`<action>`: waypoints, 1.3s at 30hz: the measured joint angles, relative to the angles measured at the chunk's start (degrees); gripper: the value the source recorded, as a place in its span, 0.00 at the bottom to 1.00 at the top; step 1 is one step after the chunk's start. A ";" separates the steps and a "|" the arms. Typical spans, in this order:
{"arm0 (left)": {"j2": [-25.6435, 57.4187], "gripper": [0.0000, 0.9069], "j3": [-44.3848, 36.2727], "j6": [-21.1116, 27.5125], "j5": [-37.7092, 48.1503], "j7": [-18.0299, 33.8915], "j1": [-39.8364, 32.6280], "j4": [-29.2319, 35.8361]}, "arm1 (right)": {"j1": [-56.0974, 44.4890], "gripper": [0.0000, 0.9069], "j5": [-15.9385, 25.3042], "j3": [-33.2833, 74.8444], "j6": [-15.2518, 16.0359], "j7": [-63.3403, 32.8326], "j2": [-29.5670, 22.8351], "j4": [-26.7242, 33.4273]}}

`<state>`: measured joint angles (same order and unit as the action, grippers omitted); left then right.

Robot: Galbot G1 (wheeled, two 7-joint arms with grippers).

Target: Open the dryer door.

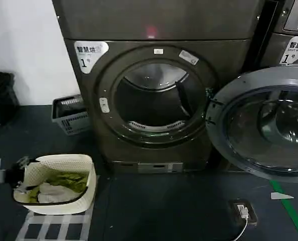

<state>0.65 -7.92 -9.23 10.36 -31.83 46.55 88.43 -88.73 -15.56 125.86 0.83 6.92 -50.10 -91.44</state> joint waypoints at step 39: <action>0.15 1.00 0.27 0.09 -5.88 -0.91 0.94 -4.95 | -2.16 1.00 -0.49 2.08 -0.43 -0.56 1.09 -0.23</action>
<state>0.80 -7.65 -9.14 4.48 -32.74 47.49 83.48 -90.89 -16.05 127.94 0.40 6.35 -49.01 -91.67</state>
